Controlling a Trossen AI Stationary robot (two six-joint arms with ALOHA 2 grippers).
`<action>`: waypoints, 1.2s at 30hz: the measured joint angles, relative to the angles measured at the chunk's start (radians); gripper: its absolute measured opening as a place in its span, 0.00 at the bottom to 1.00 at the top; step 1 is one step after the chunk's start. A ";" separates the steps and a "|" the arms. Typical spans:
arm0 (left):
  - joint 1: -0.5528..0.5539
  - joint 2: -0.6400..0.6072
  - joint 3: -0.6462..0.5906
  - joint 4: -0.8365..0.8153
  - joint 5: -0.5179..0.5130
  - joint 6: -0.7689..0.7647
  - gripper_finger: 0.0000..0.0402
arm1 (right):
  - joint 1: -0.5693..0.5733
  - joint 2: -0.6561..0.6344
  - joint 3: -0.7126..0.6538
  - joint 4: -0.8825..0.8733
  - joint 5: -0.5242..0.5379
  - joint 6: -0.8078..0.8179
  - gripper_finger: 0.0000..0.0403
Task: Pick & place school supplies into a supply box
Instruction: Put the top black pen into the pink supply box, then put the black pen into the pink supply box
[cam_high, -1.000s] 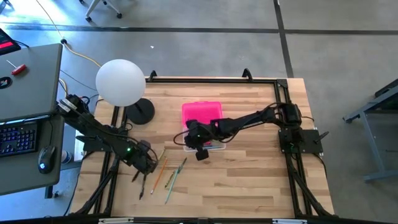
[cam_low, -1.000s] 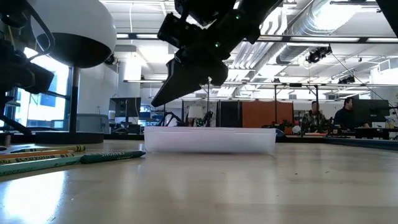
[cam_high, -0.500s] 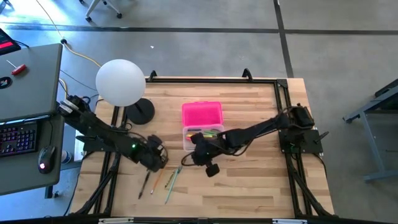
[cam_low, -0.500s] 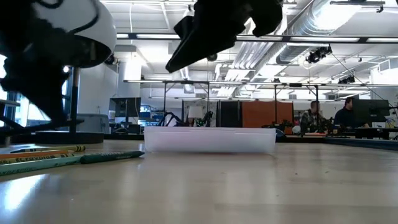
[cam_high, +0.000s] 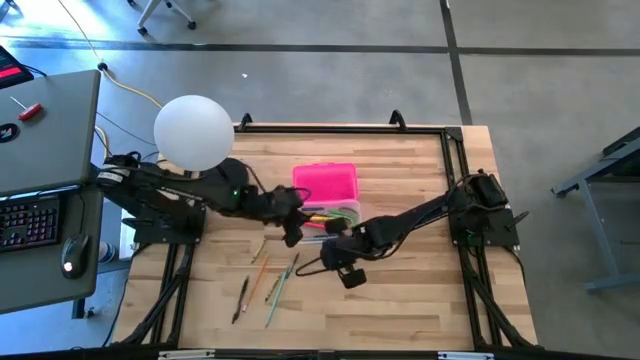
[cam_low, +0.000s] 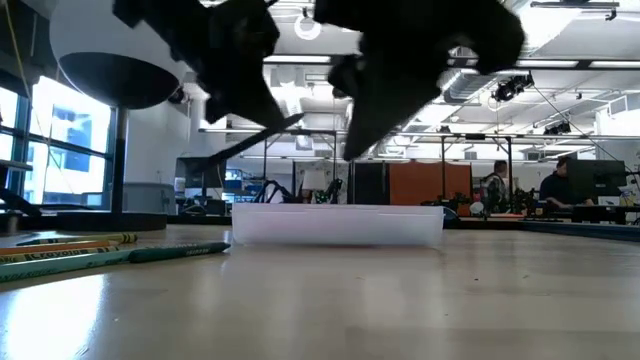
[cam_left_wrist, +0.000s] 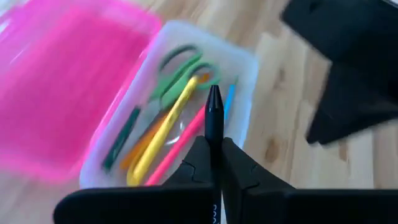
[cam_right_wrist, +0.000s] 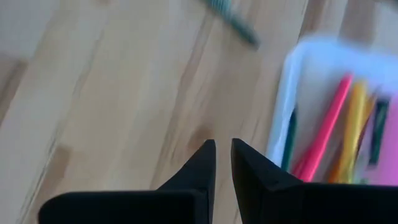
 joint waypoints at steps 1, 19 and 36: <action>0.019 0.012 0.000 0.041 0.028 0.041 0.09 | 0.009 0.000 0.000 -0.034 0.002 0.031 0.07; 0.129 0.303 0.169 0.153 0.150 0.284 0.15 | 0.117 0.000 0.001 -0.151 -0.092 0.153 0.07; 0.129 0.165 0.179 -0.111 0.233 0.234 0.42 | 0.123 0.000 0.001 -0.157 -0.085 0.153 0.07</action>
